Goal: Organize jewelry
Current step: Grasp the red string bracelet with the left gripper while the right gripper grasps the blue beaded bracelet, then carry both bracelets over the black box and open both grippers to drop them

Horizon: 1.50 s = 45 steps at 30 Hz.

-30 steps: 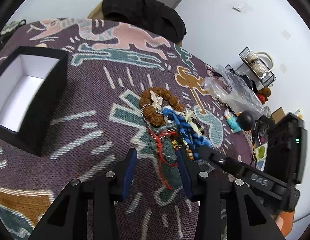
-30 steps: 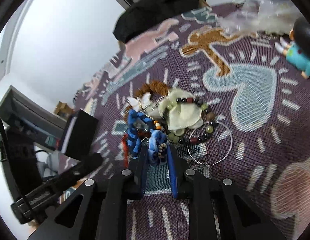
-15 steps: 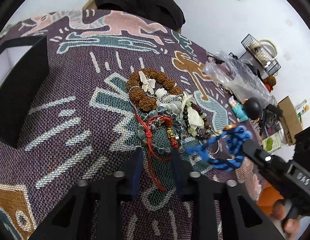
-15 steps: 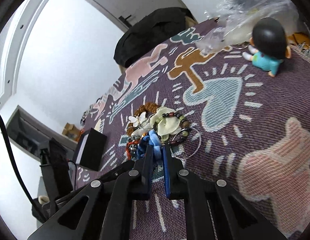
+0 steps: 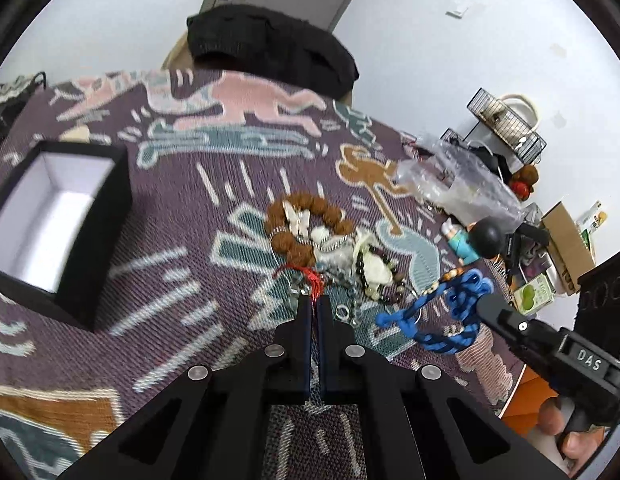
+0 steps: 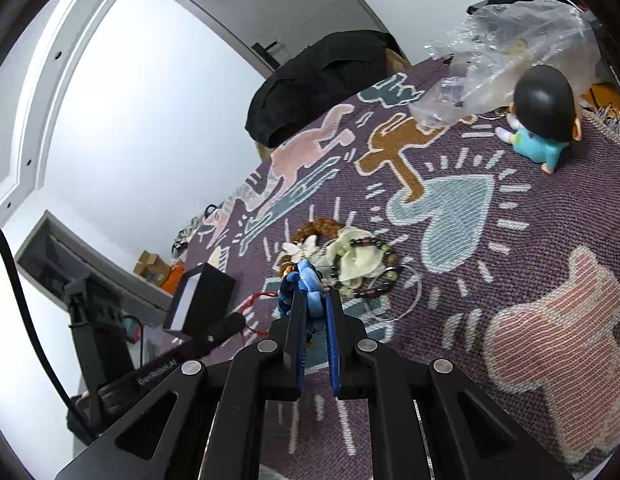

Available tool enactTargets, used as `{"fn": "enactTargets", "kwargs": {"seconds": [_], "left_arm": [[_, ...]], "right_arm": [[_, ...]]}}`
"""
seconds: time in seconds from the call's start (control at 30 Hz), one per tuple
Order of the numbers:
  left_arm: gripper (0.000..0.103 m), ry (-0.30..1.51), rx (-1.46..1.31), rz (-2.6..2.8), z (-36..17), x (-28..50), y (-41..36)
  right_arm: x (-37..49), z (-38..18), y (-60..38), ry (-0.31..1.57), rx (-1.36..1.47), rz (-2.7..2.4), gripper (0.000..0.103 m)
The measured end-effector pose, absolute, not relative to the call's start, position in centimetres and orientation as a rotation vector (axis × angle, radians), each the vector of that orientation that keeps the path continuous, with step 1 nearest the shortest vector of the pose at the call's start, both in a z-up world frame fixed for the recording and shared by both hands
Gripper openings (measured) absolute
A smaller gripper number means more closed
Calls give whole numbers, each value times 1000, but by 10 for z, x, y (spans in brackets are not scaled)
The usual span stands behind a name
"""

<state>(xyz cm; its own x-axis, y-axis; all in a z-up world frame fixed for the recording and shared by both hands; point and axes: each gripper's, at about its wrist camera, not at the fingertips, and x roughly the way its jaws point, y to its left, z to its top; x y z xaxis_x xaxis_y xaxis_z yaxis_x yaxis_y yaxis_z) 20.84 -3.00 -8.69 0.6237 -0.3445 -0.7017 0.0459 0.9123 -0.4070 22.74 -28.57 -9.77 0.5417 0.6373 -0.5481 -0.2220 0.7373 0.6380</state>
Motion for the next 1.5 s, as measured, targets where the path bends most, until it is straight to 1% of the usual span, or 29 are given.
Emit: {"fn": "enactTargets", "kwargs": {"seconds": [0.37, 0.53, 1.03, 1.23, 1.33, 1.37, 1.43, 1.5], "left_arm": [[2, 798, -373, -201, -47, 198, 8], [2, 770, -381, -168, -38, 195, 33], [2, 728, -439, -39, -38, 187, 106], [2, 744, -470, 29, -46, 188, 129], [4, 782, -508, 54, -54, 191, 140], [7, 794, -517, 58, -56, 191, 142], [21, 801, -537, 66, -58, 188, 149], [60, 776, -547, 80, -57, 181, 155]], "right_arm": [[228, -79, -255, 833, 489, 590, 10], [230, -68, -235, 821, 450, 608, 10], [232, -43, -166, 808, 332, 668, 10], [234, -38, -137, 818, 285, 686, 10], [235, -35, -121, 817, 257, 697, 10], [235, -33, -116, 814, 247, 703, 10], [236, -30, -105, 812, 233, 713, 10], [238, -29, -94, 815, 221, 724, 10]]}}
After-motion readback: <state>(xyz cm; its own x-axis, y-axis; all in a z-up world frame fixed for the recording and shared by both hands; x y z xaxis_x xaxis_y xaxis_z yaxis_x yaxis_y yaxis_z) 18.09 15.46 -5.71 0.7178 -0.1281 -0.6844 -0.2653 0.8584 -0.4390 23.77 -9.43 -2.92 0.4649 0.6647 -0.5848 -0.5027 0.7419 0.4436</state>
